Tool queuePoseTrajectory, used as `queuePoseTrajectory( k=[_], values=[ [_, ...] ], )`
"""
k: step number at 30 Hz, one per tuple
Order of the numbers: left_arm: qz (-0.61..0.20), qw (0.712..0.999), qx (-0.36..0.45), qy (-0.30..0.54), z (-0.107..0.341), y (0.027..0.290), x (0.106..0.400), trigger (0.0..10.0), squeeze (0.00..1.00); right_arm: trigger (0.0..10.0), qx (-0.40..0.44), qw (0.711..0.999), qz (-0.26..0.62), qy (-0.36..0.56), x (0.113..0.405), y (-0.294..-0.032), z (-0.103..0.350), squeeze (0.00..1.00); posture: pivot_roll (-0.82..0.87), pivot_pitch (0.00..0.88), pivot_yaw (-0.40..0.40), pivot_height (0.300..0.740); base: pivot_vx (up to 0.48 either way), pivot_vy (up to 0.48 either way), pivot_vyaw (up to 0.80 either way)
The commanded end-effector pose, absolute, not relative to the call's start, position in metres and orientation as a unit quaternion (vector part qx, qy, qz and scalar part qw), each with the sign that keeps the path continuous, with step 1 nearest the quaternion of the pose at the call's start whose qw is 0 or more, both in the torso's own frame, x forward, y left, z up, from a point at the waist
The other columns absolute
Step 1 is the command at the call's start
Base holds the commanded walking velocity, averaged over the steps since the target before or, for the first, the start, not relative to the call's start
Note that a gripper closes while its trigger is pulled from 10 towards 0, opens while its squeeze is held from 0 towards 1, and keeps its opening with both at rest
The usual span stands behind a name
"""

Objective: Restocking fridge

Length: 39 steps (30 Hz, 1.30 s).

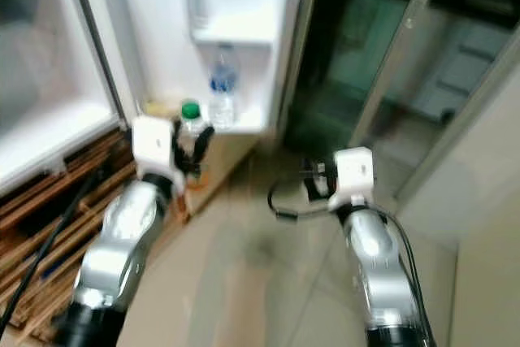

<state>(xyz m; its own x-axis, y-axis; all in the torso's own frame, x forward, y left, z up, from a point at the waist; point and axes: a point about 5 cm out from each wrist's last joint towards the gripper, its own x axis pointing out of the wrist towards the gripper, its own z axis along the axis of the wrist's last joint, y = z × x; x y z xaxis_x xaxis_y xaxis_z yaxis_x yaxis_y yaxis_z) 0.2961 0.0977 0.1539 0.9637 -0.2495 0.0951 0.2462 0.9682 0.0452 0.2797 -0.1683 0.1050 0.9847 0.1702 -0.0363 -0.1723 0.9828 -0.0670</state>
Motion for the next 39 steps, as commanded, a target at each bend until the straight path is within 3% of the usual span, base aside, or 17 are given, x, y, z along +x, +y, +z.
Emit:
queuePoseTrajectory(
  k=[1,9,15,21,27,28,31,39],
  values=[
    [-0.118,0.991,0.019,-0.063,0.158,0.102,0.298,10.0,0.00,10.0,-0.032,0.995,0.093,0.006,0.283,-0.163,0.109,0.12,-0.06,0.000,-0.036,0.740,0.480,0.000,0.00],
    [-0.126,0.987,0.022,-0.097,0.173,0.101,0.307,10.0,0.00,10.0,-0.023,0.995,0.093,0.001,0.286,-0.158,0.107,0.12,-0.07,0.000,-0.021,0.740,0.480,0.000,0.00],
    [-0.113,0.979,-0.037,-0.166,0.210,0.102,0.310,10.0,0.00,10.0,-0.022,0.995,0.099,-0.005,0.289,-0.153,0.109,0.11,-0.06,0.000,-0.018,0.740,0.480,0.000,0.00],
    [-0.047,0.968,-0.102,-0.223,0.243,0.121,0.318,10.0,0.00,10.0,-0.025,0.994,0.104,-0.017,0.289,-0.153,0.115,0.11,-0.09,0.000,0.005,0.740,0.000,0.000,0.00],
    [0.008,0.971,-0.150,-0.188,0.226,0.139,0.333,10.0,0.00,10.0,-0.025,0.994,0.103,-0.018,0.285,-0.153,0.114,0.12,-0.12,0.000,0.012,0.740,0.000,0.000,0.00],
    [0.029,0.968,-0.187,-0.166,0.215,0.144,0.341,10.0,0.00,10.0,-0.028,0.994,0.103,-0.015,0.284,-0.155,0.113,0.11,-0.13,0.000,0.009,0.740,0.000,0.000,0.00],
    [0.030,0.960,-0.231,-0.154,0.209,0.134,0.351,10.0,0.00,10.0,-0.032,0.994,0.104,-0.012,0.284,-0.156,0.114,0.12,-0.14,0.000,-0.004,0.740,0.000,0.000,0.00],
    [0.010,0.960,-0.249,-0.125,0.196,0.110,0.368,10.0,0.00,10.0,-0.033,0.993,0.115,-0.016,0.287,-0.152,0.118,0.11,-0.17,0.000,-0.007,0.740,0.000,0.000,0.00]
  ],
)
